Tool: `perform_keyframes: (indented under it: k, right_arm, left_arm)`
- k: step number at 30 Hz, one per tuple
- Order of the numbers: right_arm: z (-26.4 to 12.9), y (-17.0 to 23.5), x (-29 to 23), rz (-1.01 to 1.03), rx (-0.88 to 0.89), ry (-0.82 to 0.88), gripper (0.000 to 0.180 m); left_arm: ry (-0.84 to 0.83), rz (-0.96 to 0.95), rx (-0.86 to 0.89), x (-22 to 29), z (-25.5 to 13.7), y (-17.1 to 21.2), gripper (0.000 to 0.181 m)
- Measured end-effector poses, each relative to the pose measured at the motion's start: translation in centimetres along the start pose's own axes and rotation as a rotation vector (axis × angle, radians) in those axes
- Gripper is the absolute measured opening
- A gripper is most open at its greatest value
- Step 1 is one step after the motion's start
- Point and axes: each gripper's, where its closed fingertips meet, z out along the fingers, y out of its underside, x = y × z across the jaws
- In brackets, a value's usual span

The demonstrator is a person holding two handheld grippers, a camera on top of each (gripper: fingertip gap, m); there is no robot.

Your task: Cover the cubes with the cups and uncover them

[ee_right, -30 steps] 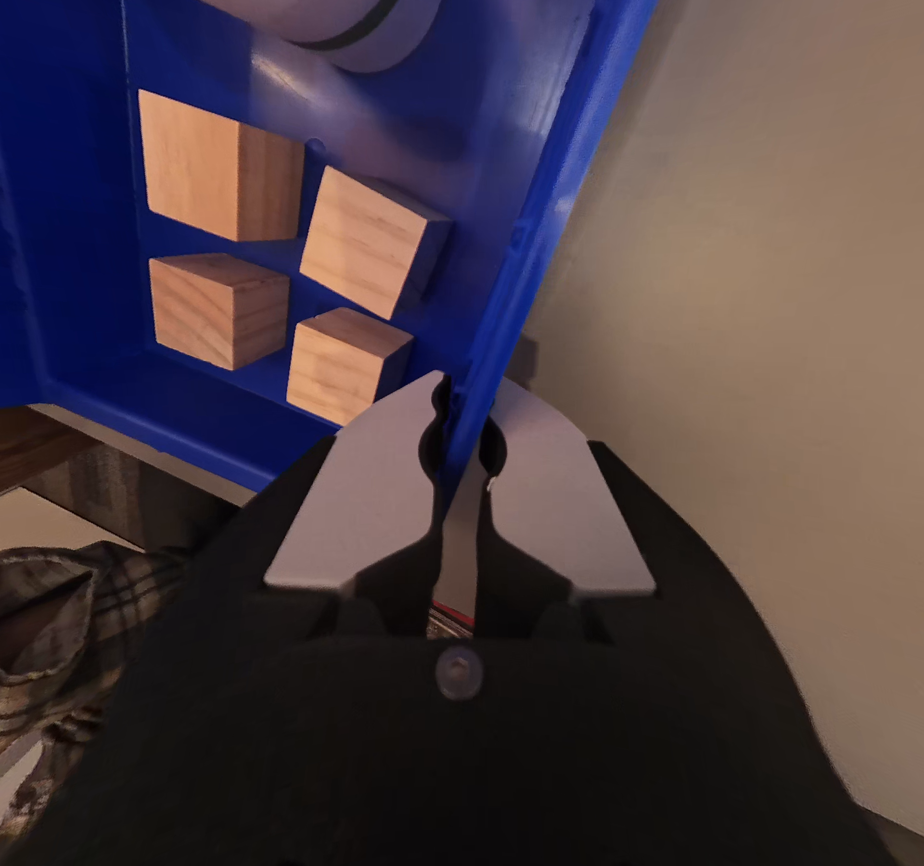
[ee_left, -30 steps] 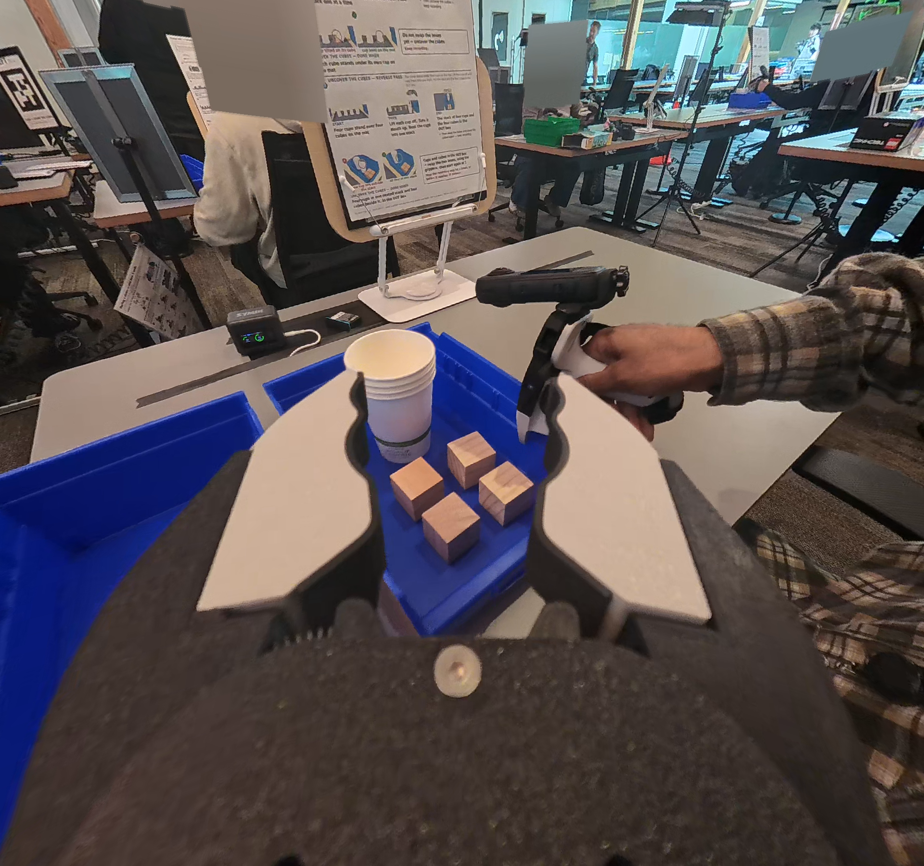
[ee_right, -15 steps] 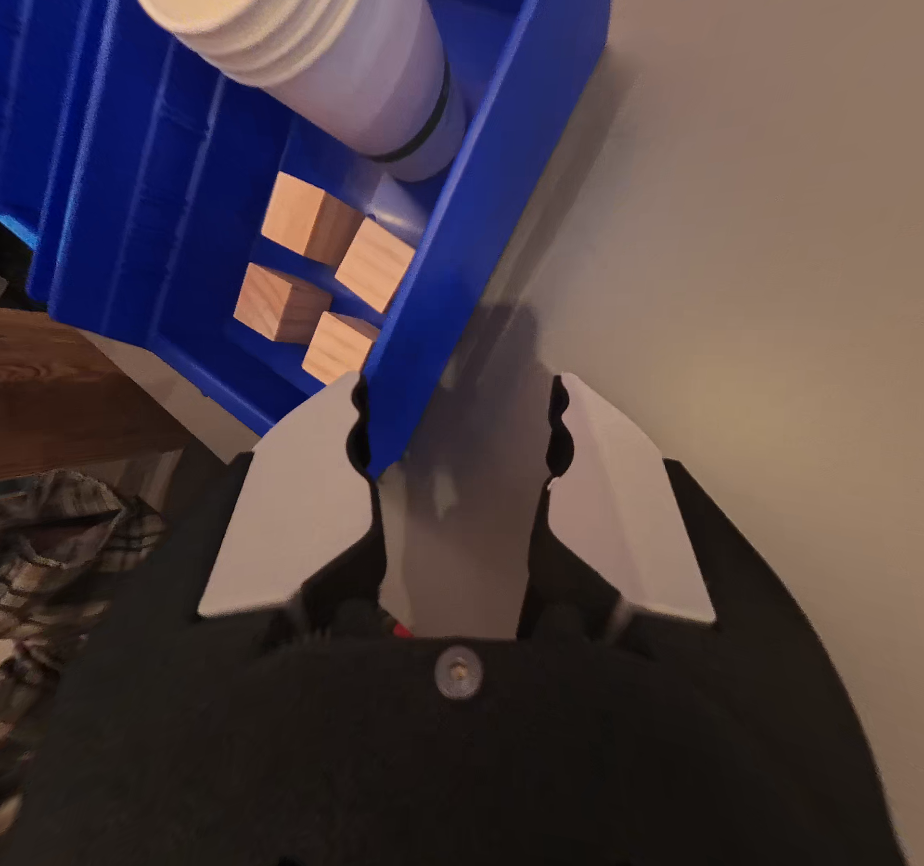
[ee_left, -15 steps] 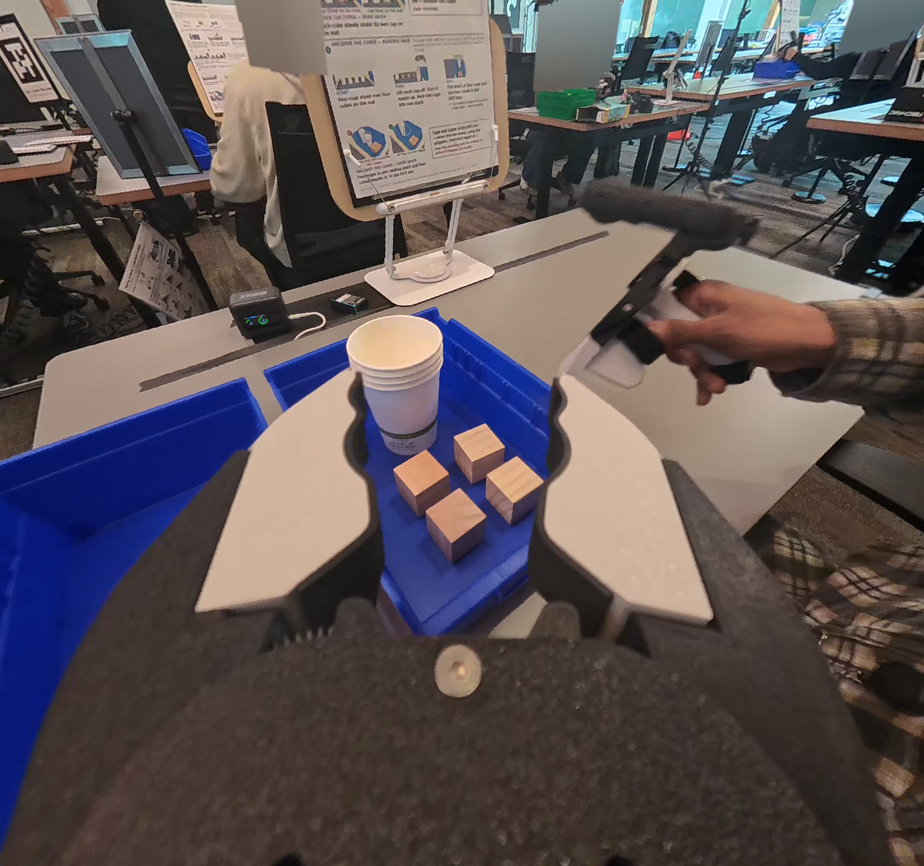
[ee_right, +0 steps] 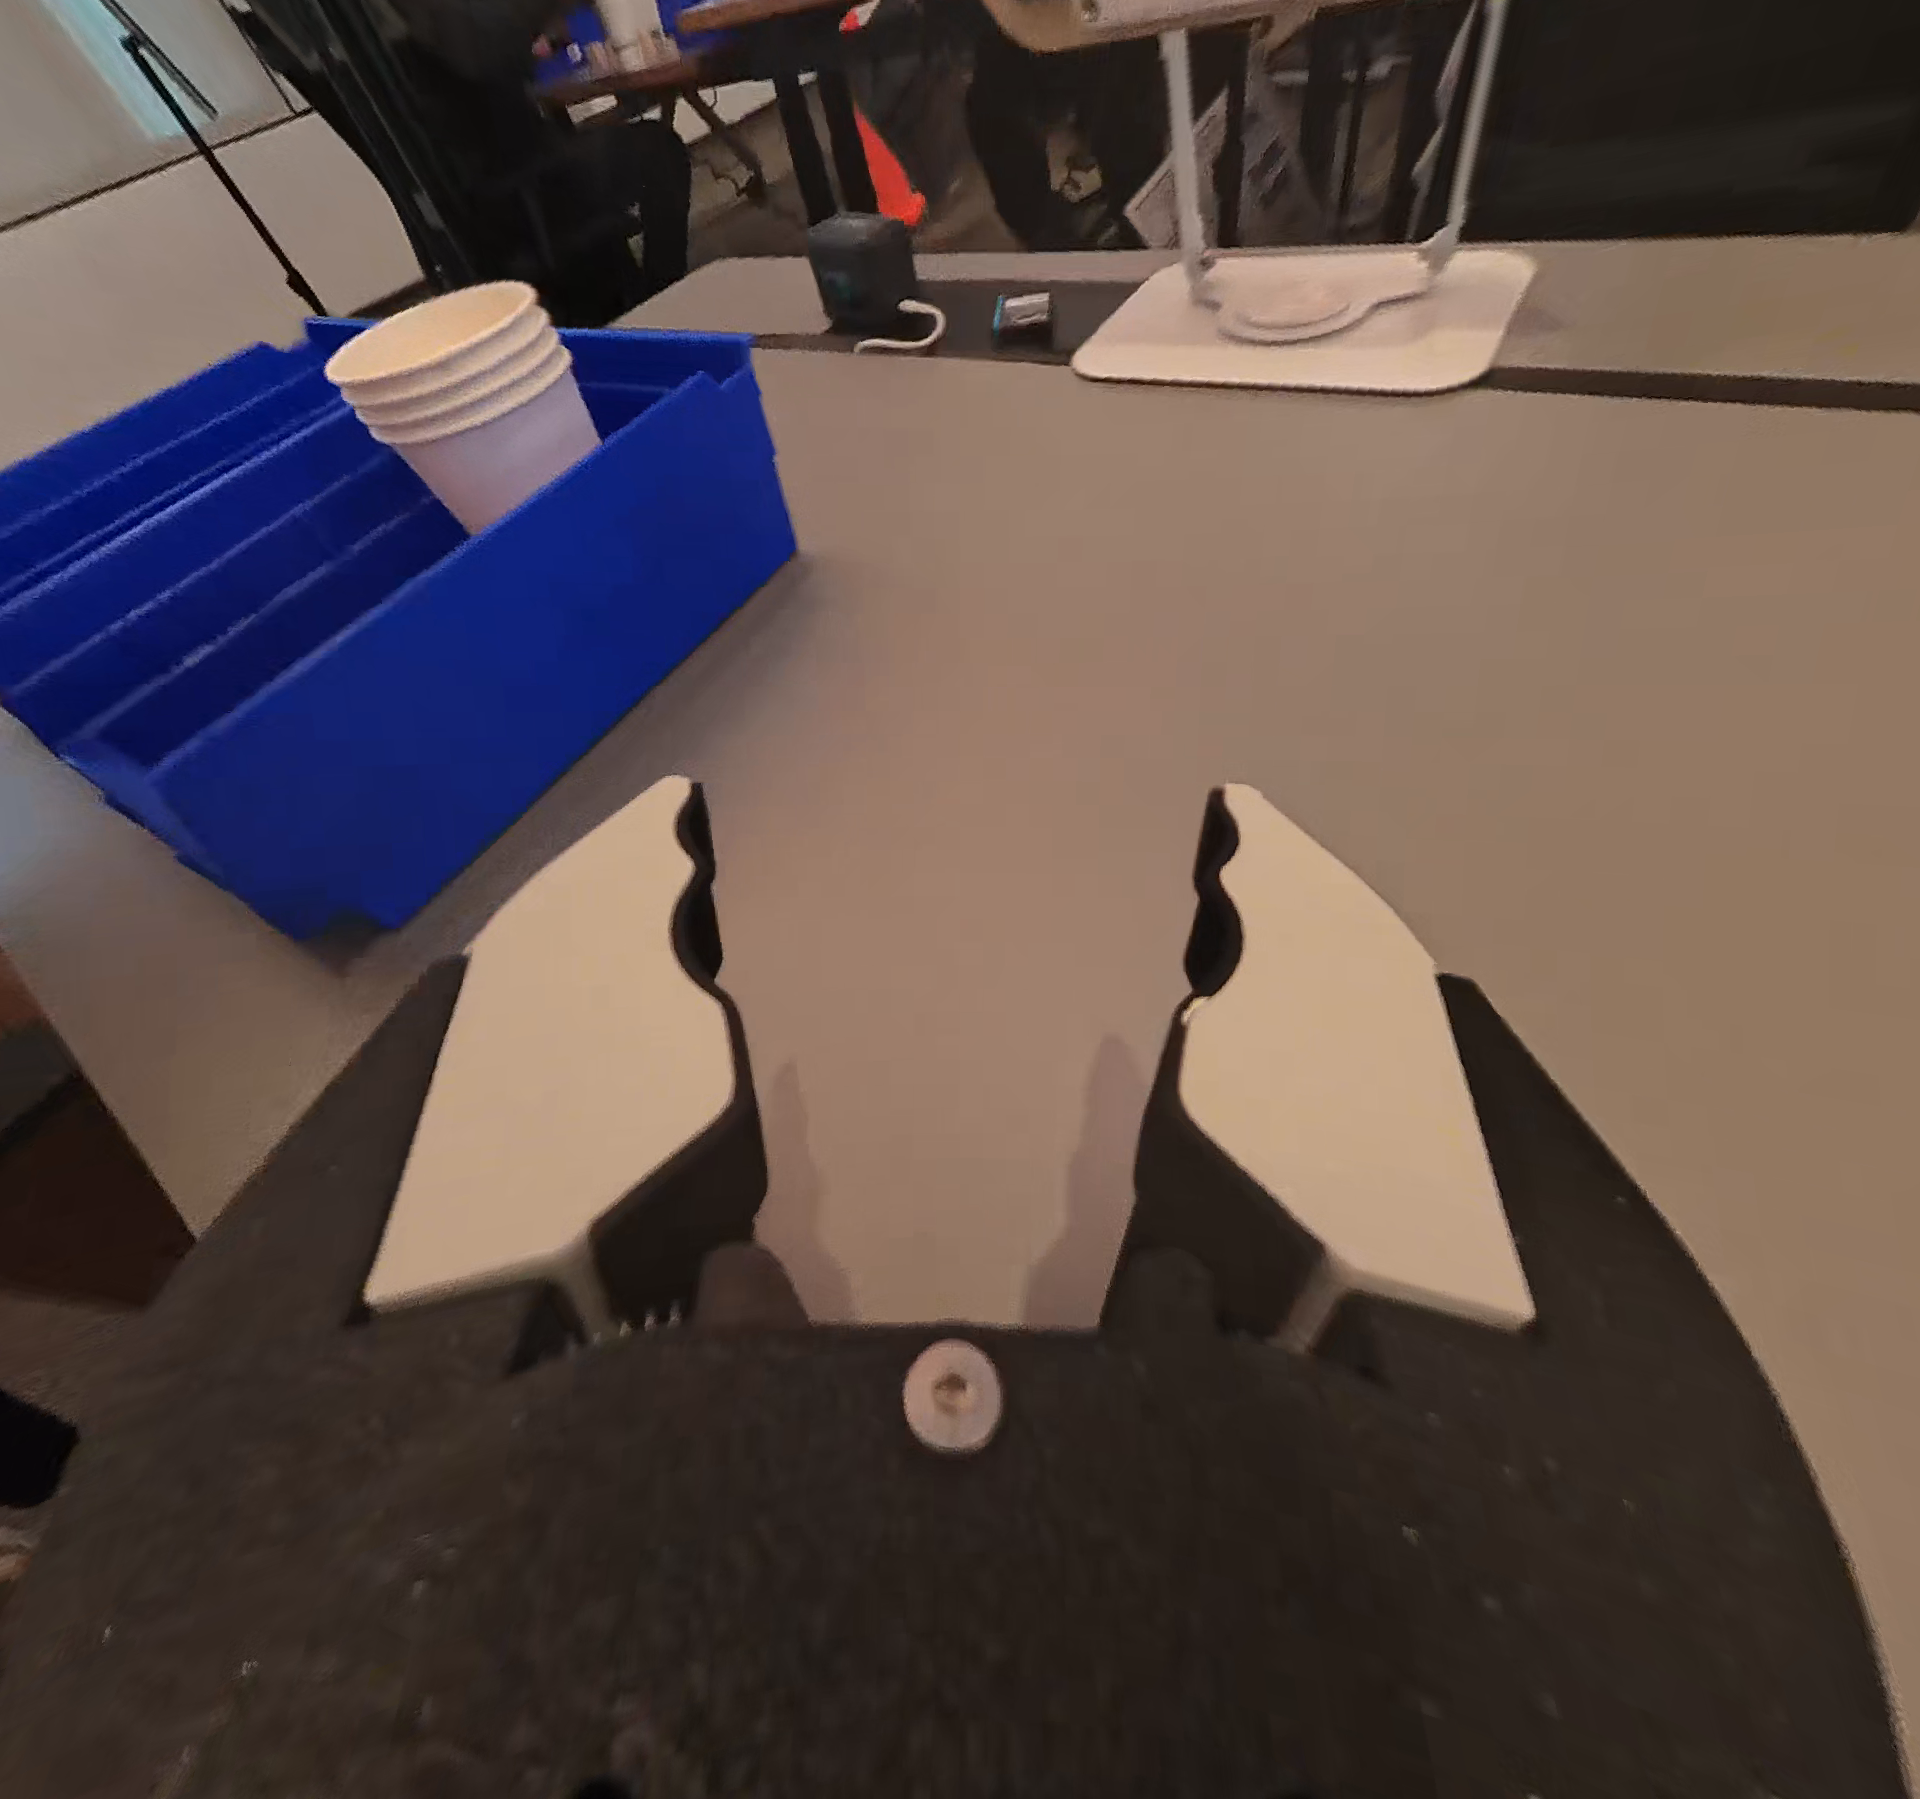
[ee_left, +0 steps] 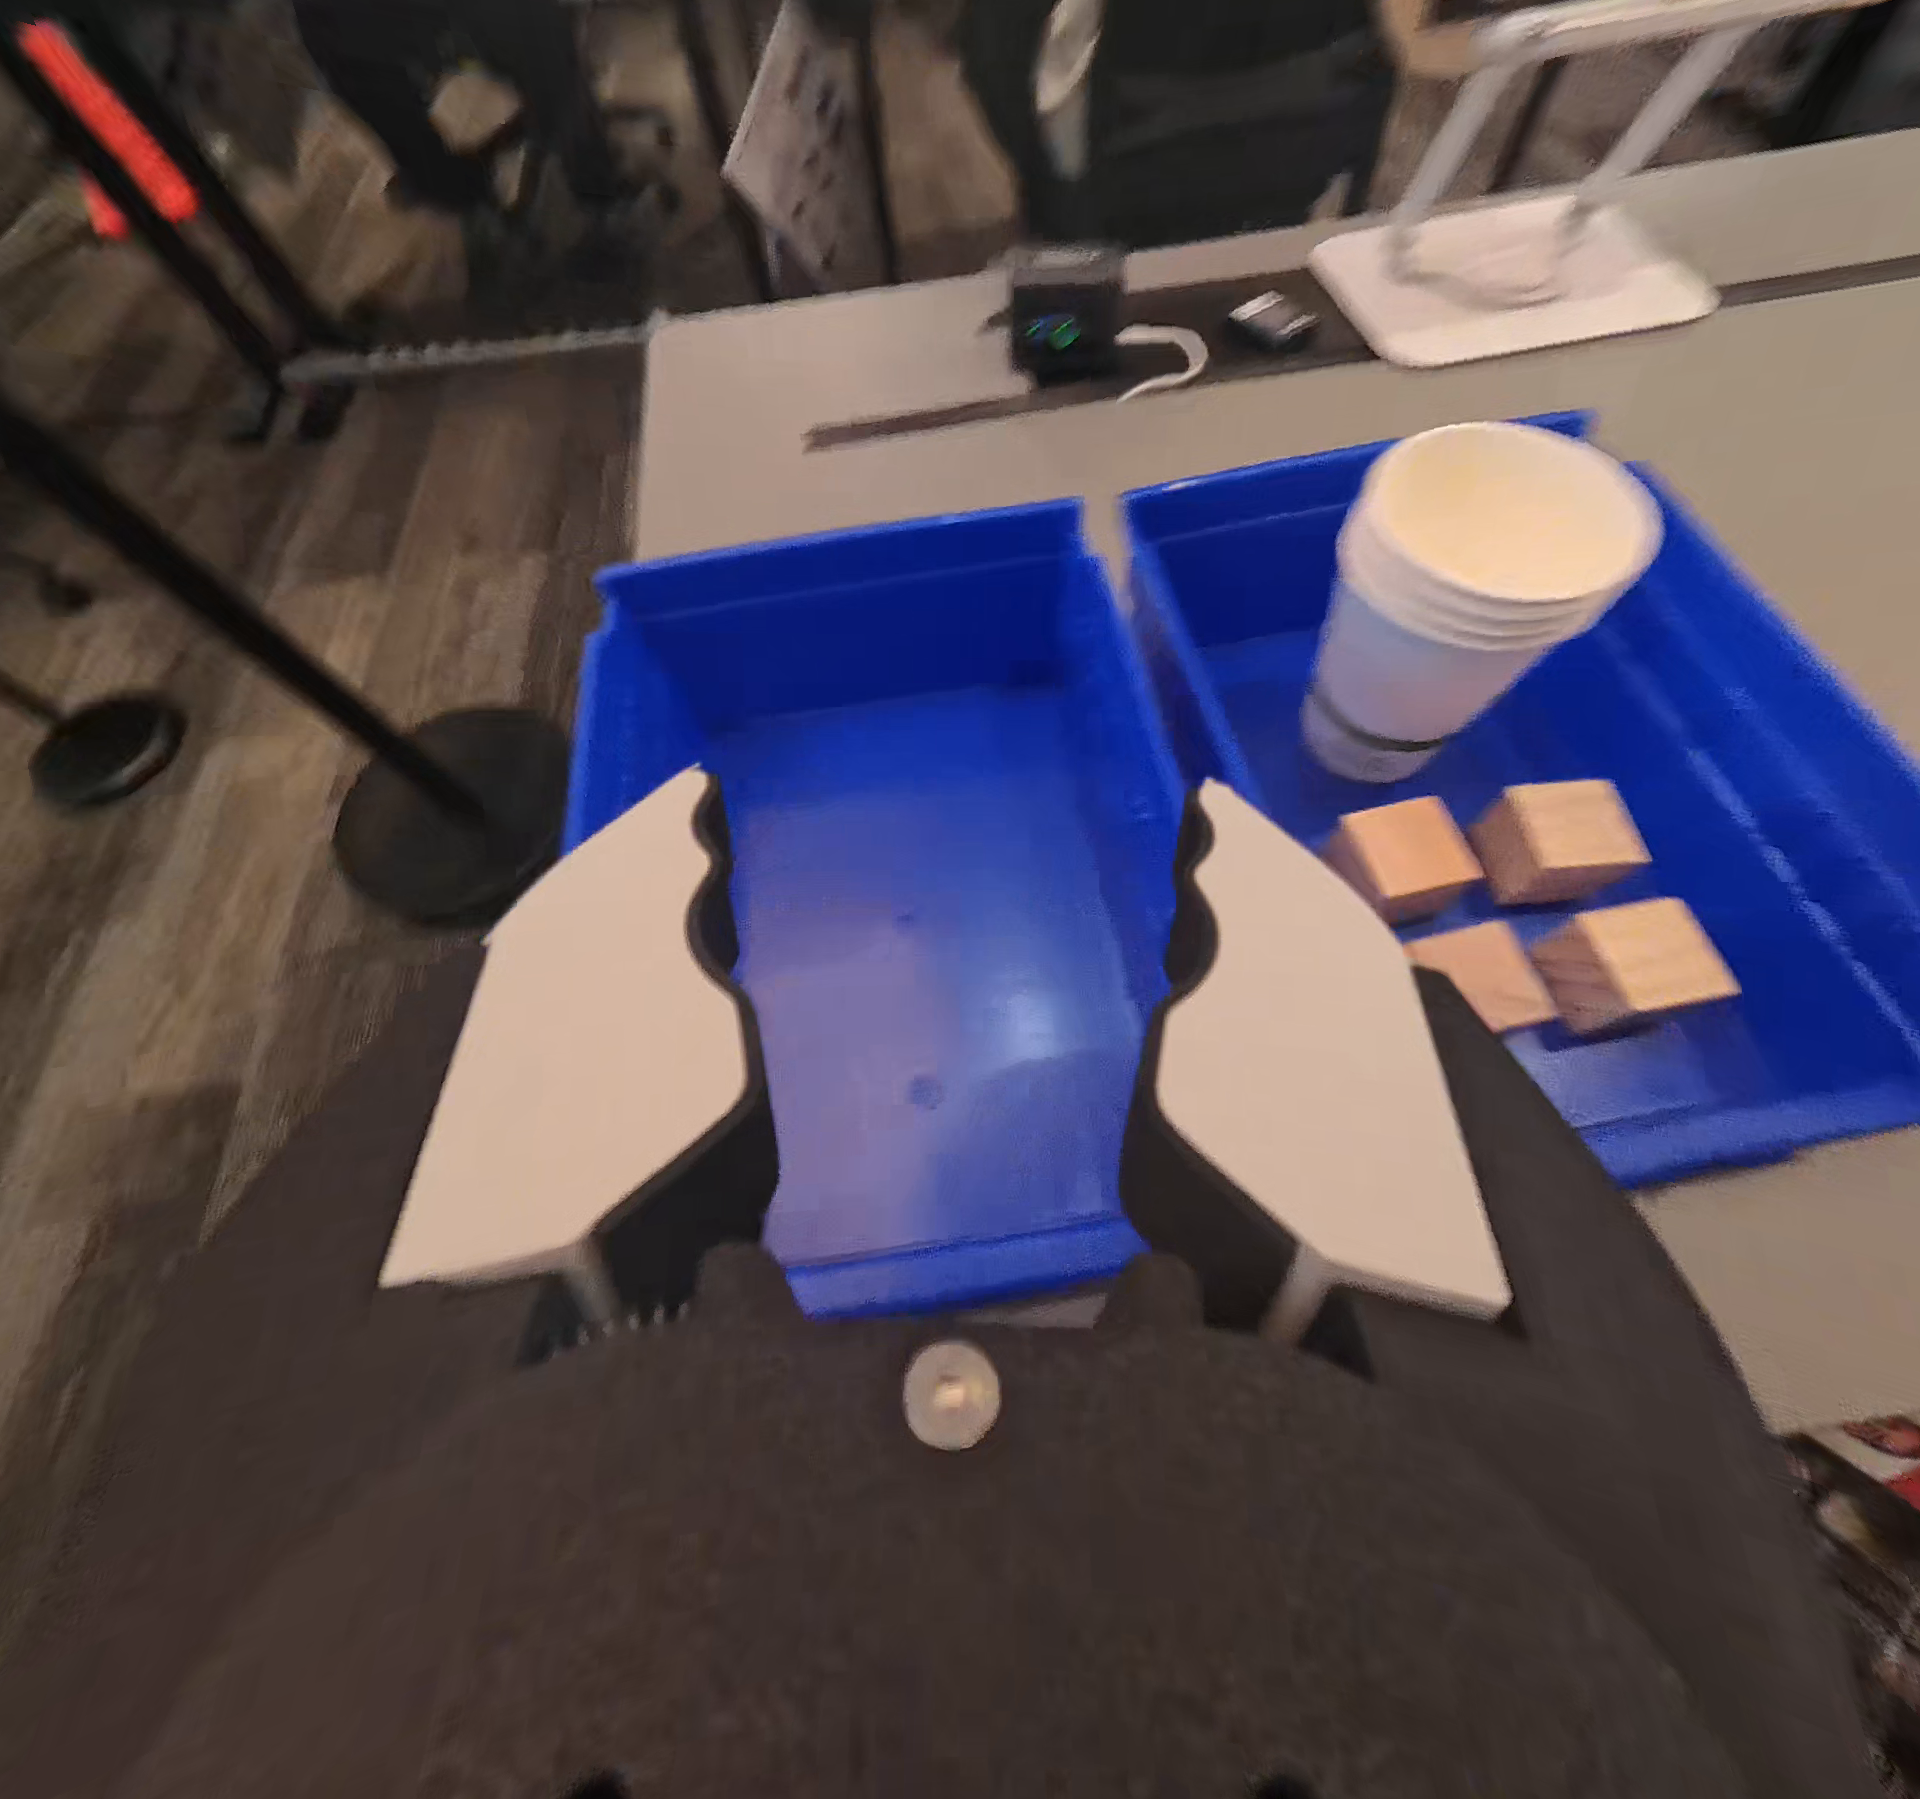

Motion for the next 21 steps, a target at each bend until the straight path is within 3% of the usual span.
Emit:
perform_keyframes:
  k: [8,21]
  right_arm:
    - [-3.7,2.9,3.9,-0.166,0.078,0.05,0.094]
    - [-3.8,3.1,4.7,-0.149,0.125,-0.06,0.091]
  left_arm:
    - [-0.081,-0.21,-0.377,-9.1,5.2,5.8,0.082]
    - [-0.164,-0.18,-0.766,-13.2,7.3,14.1,0.076]
